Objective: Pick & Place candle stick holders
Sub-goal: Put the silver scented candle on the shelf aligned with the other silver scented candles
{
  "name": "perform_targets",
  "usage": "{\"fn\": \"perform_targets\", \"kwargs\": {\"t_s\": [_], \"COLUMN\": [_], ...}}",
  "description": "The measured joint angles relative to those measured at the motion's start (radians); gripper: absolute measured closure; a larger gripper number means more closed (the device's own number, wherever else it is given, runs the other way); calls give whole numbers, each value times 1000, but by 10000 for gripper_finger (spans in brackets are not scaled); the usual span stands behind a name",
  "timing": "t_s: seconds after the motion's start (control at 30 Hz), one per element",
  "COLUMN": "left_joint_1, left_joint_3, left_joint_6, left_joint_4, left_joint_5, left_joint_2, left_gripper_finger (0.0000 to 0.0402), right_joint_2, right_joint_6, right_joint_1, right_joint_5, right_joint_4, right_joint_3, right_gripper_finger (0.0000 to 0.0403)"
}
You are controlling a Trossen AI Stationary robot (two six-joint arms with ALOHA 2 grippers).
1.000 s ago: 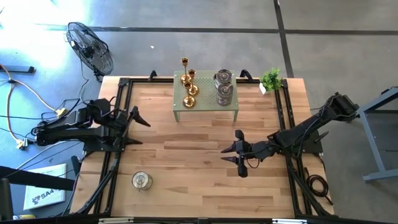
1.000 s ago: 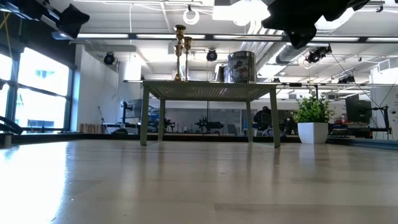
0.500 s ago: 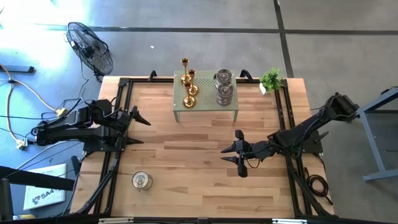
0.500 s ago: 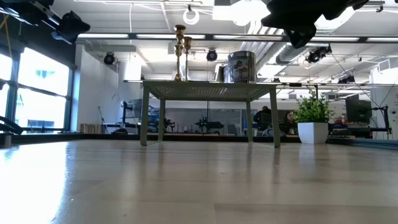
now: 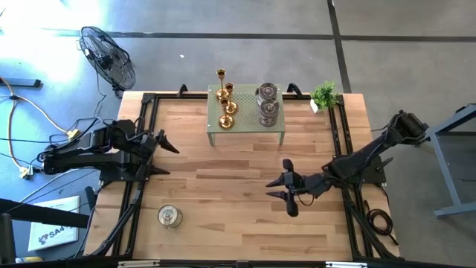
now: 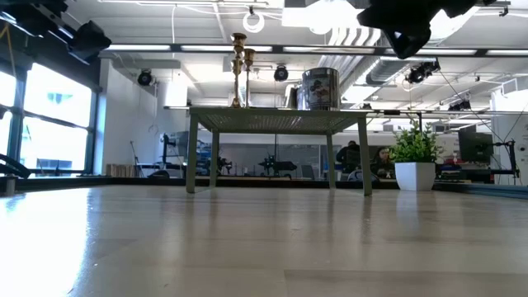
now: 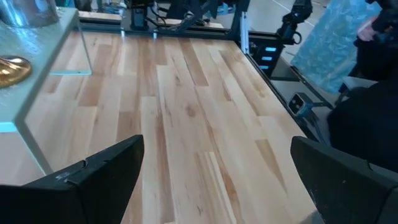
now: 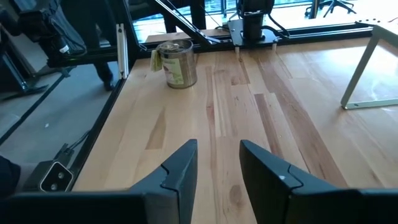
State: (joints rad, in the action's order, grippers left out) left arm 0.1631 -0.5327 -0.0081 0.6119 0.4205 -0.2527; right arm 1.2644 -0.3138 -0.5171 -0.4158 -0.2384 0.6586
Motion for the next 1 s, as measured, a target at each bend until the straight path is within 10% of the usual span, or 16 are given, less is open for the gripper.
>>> {"fn": "perform_targets", "kwargs": {"t_s": [0.7, 1.0], "left_joint_1": [-6, -204], "left_joint_3": [134, 136], "left_joint_6": [-62, -129], "left_joint_4": [-127, -148], "left_joint_5": [120, -19], "left_joint_2": [0, 0], "left_gripper_finger": [2, 2], "right_joint_2": [0, 0], "right_joint_6": [-24, -26], "right_joint_1": [-35, -35], "right_joint_5": [-43, -43], "right_joint_4": [-12, -12], "right_joint_3": [0, 0], "right_gripper_finger": [288, 288]}}
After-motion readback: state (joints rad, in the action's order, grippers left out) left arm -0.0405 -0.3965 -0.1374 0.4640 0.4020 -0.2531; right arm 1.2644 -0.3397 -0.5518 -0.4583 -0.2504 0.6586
